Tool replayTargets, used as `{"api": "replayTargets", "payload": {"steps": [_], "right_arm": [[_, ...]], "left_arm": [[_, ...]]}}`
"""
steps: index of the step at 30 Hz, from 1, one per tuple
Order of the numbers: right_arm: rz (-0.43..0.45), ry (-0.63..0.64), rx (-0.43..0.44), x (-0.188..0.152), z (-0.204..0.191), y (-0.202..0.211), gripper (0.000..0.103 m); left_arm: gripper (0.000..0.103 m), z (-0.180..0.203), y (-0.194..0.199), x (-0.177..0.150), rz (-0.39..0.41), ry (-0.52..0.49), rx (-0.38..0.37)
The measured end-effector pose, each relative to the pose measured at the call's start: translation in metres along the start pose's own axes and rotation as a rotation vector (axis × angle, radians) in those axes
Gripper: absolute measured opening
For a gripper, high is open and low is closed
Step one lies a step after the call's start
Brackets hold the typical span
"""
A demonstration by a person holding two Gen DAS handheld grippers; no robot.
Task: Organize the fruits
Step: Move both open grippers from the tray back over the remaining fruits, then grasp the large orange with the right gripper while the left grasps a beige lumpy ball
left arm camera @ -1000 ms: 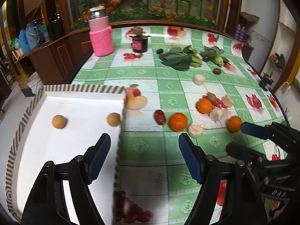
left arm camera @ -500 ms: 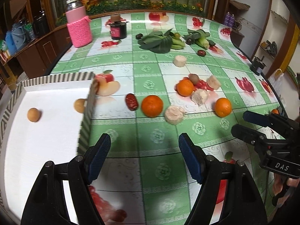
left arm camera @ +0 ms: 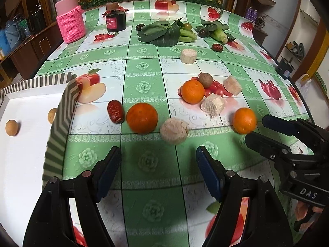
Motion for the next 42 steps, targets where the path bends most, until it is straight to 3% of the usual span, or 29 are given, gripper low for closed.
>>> {"api": "replayTargets", "payload": {"steps": [13,16,17,18,20,21,22,23,24,28,36,40,42], "right_arm": [[-0.02,0.005,0.015,0.007,0.003,-0.014,0.061],[-0.043,0.011,0.009,0.006,0.004,-0.021,0.058],[-0.047,0.013,0.005,0.005,0.005,-0.023,0.05],[-0.042,0.02,-0.003,0.006,0.006,-0.023,0.042],[-0.04,0.014,0.007,0.007,0.007,-0.023,0.035],[-0.039,0.012,0.012,0.007,0.007,-0.023,0.035],[-0.04,0.016,0.012,0.006,0.007,-0.022,0.034],[-0.04,0.018,0.009,0.006,0.006,-0.022,0.034],[-0.04,0.018,0.01,0.005,0.005,-0.021,0.034],[-0.035,0.016,0.018,0.001,0.002,-0.016,0.034],[-0.027,0.004,0.018,-0.002,0.001,-0.01,0.034],[-0.027,0.014,0.024,-0.001,-0.003,-0.008,0.034],[-0.027,0.016,0.029,-0.001,-0.004,-0.008,0.034]], "left_arm": [[0.075,-0.002,-0.013,0.013,0.005,-0.001,0.062],[0.075,-0.001,-0.014,0.014,0.011,-0.004,0.065],[0.073,-0.001,-0.014,0.014,0.015,-0.003,0.064],[0.07,-0.001,-0.014,0.015,0.02,-0.004,0.064],[0.054,0.0,-0.011,0.016,0.033,-0.014,0.055],[0.054,0.001,-0.011,0.017,0.034,-0.017,0.054],[0.045,0.002,-0.01,0.017,0.037,-0.023,0.045],[0.024,0.003,-0.008,0.017,0.045,-0.031,0.04],[0.016,0.004,-0.007,0.017,0.045,-0.034,0.036],[0.011,0.003,-0.004,0.013,0.029,-0.012,-0.008],[0.015,-0.004,-0.004,0.012,0.011,0.025,-0.011],[0.022,-0.01,-0.004,0.013,0.01,0.04,-0.007],[0.033,-0.012,-0.002,0.015,0.011,0.043,-0.015]]}}
Point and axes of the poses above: each gripper's, at about its wrist camera, not at the fingertips, and y roughly against the way its jaws point, z to its right, x to its top, the point moved 10 cm from there along -y, roughly the way its jaws point, and after that the axes turned 14 degrees about x, right-handed, at the moved point
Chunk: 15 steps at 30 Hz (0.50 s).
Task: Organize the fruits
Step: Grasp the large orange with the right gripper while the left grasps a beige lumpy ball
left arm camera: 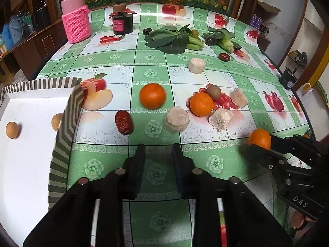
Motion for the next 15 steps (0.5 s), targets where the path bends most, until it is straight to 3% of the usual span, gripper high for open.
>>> {"api": "replayTargets", "payload": {"steps": [2,9,15], "right_arm": [[0.004,-0.001,0.005,0.001,0.0,0.0,0.034],[0.005,-0.001,0.014,0.005,0.0,-0.001,0.034],[0.004,-0.002,0.024,0.005,0.0,-0.003,0.034]], "left_arm": [[0.063,0.001,0.002,0.003,0.012,-0.01,0.0],[0.065,0.013,-0.009,0.014,0.012,-0.072,0.055],[0.065,0.015,-0.023,0.023,-0.009,-0.061,0.07]]}}
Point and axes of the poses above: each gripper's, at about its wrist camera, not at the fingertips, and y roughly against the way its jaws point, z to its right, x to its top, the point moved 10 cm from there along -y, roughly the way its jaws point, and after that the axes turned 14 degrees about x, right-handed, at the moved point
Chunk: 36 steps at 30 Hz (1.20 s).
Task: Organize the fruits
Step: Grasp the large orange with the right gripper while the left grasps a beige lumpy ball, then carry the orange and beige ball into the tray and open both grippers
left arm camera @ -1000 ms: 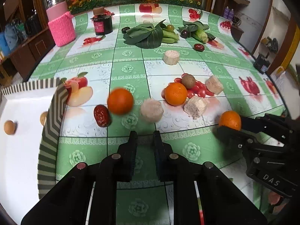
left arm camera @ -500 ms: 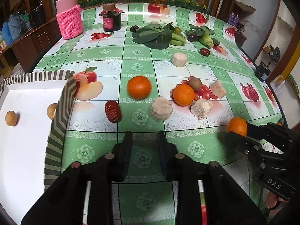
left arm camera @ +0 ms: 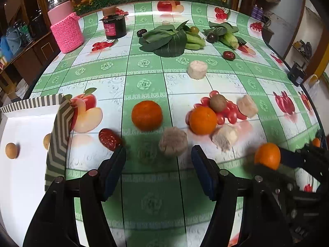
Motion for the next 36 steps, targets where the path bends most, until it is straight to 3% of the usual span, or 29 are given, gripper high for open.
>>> {"api": "replayTargets", "payload": {"steps": [3,5,22,36], "right_arm": [[0.002,-0.003,0.002,0.0,0.001,0.0,0.034],[0.003,-0.002,0.002,0.0,0.0,0.0,0.034],[0.032,0.066,0.05,0.013,-0.054,0.003,0.034],[-0.004,0.191,0.136,0.037,-0.138,-0.033,0.034]], "left_arm": [[0.049,0.001,-0.001,0.002,0.016,-0.001,-0.001],[0.025,0.0,0.001,0.002,0.023,-0.001,-0.008],[0.025,-0.042,0.063,-0.021,0.065,0.036,-0.07],[0.025,-0.145,0.07,-0.035,0.092,0.095,0.1]]}}
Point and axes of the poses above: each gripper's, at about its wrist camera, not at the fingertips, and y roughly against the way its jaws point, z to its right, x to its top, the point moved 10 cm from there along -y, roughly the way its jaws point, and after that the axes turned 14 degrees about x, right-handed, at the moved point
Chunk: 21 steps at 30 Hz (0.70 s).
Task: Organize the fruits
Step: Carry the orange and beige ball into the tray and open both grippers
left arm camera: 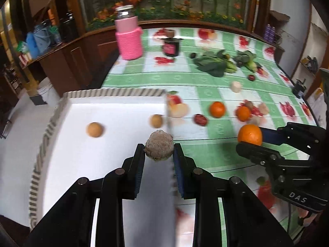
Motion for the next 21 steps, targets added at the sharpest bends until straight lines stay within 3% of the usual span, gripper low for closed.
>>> {"api": "replayTargets", "payload": {"steps": [7,13,21], "right_arm": [[-0.037,0.056,0.041,0.016,-0.033,-0.034,0.034],[-0.08,0.093,0.072,0.025,-0.053,-0.063,0.034],[-0.146,0.129,0.097,0.038,-0.066,-0.106,0.034]], "left_arm": [[0.025,-0.047,-0.02,-0.005,-0.017,0.051,0.062],[0.025,-0.081,-0.044,-0.016,-0.079,0.103,0.081],[0.025,-0.093,-0.071,-0.024,-0.143,0.128,0.099]]}}
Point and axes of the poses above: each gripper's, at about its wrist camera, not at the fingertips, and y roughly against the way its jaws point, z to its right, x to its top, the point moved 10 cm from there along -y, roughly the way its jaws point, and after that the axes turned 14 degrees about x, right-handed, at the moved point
